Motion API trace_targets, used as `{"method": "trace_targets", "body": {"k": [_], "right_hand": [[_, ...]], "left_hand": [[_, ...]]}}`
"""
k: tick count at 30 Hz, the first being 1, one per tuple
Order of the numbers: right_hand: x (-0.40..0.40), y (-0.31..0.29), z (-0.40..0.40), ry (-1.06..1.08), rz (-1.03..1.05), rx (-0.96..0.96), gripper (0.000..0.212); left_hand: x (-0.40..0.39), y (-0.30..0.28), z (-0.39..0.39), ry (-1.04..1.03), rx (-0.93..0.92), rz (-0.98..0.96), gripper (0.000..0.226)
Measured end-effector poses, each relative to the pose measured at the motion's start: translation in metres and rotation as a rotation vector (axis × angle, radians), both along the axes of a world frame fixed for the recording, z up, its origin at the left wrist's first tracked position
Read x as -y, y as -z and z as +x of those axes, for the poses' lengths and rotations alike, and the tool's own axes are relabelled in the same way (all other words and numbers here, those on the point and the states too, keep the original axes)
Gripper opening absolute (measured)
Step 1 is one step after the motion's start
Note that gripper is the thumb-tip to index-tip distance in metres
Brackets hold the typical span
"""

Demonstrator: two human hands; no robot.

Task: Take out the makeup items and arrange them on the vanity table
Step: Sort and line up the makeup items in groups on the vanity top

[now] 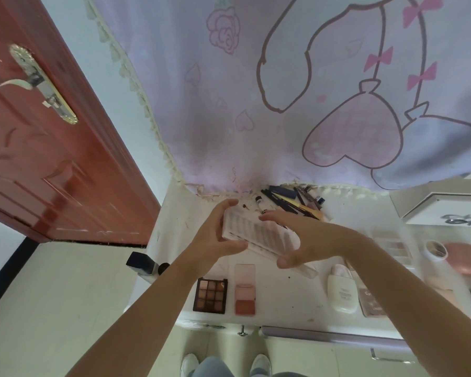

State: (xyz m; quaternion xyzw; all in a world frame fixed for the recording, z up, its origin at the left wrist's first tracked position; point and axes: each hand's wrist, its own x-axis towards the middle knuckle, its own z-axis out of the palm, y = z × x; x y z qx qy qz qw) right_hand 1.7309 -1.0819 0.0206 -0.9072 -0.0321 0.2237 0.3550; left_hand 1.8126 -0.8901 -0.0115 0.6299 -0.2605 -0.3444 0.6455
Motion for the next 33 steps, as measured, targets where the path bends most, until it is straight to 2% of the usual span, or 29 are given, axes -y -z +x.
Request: {"method": "trace_targets", "body": {"k": [2,7,11,14,18,20,22,25,29,33], "right_hand": [[0.0,0.003,0.001,-0.029,-0.003,-0.028,0.091],[-0.006,0.01,0.0,-0.012,0.024,-0.069,0.093],[-0.006,0.019,-0.002,-0.005,0.153,-0.107,0.099],[-0.001,0.031,-0.003,0.038,0.316,-0.179,0.094],[0.018,0.051,-0.012,0.285,0.502,-0.267,0.076],[0.028,0.059,-0.019,0.379,0.547,-0.314,0.049],[0.036,0.066,-0.023,0.412,0.438,-0.31,0.027],[0.05,0.079,-0.023,0.495,0.131,-0.21,0.026],[0.056,0.09,-0.018,0.488,-0.187,-0.04,0.025],[0.049,0.105,-0.009,0.358,-0.322,-0.008,0.027]], "left_hand": [[0.002,0.0,-0.003,0.012,-0.012,0.007,0.062],[-0.002,0.007,-0.007,0.042,-0.024,0.044,0.059],[-0.007,0.016,-0.01,0.035,-0.063,0.063,0.066],[-0.011,0.025,-0.011,0.04,-0.173,0.053,0.068],[-0.014,0.044,-0.015,-0.03,-0.445,0.037,0.065],[-0.015,0.056,-0.025,-0.072,-0.531,0.085,0.06],[-0.016,0.071,-0.037,-0.106,-0.606,0.113,0.058],[-0.017,0.092,-0.055,-0.055,-0.627,0.15,0.058],[-0.009,0.11,-0.08,0.115,-0.387,0.337,0.063],[0.01,0.123,-0.101,0.08,-0.344,0.506,0.077]]}}
